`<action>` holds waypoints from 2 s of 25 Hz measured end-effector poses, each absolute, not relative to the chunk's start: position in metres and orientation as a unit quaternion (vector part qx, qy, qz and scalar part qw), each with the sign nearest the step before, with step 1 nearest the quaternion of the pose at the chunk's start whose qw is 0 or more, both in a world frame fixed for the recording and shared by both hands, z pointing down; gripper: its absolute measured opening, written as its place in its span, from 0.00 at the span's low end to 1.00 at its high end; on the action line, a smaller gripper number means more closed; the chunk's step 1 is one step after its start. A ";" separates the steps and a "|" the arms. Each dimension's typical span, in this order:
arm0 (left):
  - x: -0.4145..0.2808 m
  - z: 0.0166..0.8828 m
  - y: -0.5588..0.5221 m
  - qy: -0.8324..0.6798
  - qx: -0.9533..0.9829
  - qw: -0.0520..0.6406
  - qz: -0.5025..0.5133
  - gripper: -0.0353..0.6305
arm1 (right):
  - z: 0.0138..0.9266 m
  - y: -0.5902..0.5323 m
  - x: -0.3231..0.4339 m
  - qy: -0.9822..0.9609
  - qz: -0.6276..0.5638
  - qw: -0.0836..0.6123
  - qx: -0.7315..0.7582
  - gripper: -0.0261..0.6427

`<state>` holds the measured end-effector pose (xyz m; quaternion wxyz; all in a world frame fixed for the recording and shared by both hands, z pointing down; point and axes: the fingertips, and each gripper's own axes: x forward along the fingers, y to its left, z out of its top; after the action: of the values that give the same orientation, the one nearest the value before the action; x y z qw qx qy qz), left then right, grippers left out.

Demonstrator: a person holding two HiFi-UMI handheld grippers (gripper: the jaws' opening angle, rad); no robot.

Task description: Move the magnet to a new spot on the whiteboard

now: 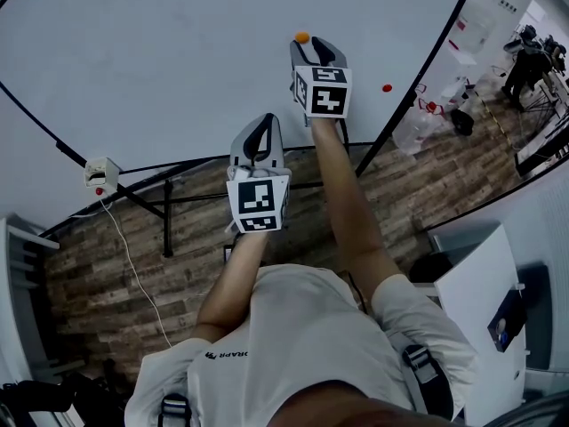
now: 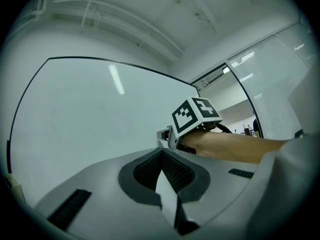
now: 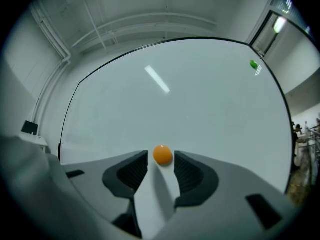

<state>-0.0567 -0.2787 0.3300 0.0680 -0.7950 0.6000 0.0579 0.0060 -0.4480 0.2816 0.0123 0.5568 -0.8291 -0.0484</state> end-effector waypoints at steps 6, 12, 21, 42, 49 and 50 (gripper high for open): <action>-0.055 0.333 -0.277 0.595 -0.800 0.065 0.053 0.06 | 0.277 -0.450 0.005 -0.828 -0.057 0.025 0.558 0.28; -0.051 0.338 -0.278 0.592 -0.802 0.063 0.042 0.06 | 0.281 -0.452 0.004 -0.830 -0.051 0.025 0.555 0.26; -0.049 0.346 -0.278 0.592 -0.803 0.051 0.041 0.06 | 0.280 -0.454 0.004 -0.826 -0.048 0.018 0.561 0.25; -0.063 0.355 -0.278 0.608 -0.792 0.023 0.049 0.06 | 0.275 -0.452 0.007 -0.785 -0.050 0.013 0.618 0.24; -0.061 0.357 -0.280 0.606 -0.794 0.023 0.048 0.06 | 0.277 -0.453 0.007 -0.790 -0.043 0.010 0.611 0.23; -0.061 0.356 -0.280 0.606 -0.794 0.024 0.049 0.06 | 0.277 -0.453 0.007 -0.791 -0.043 0.010 0.610 0.23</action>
<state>-0.0614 -0.2796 0.3565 0.0236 -0.7939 0.6056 0.0487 0.0067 -0.4527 0.2770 0.0100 0.6104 -0.7909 -0.0427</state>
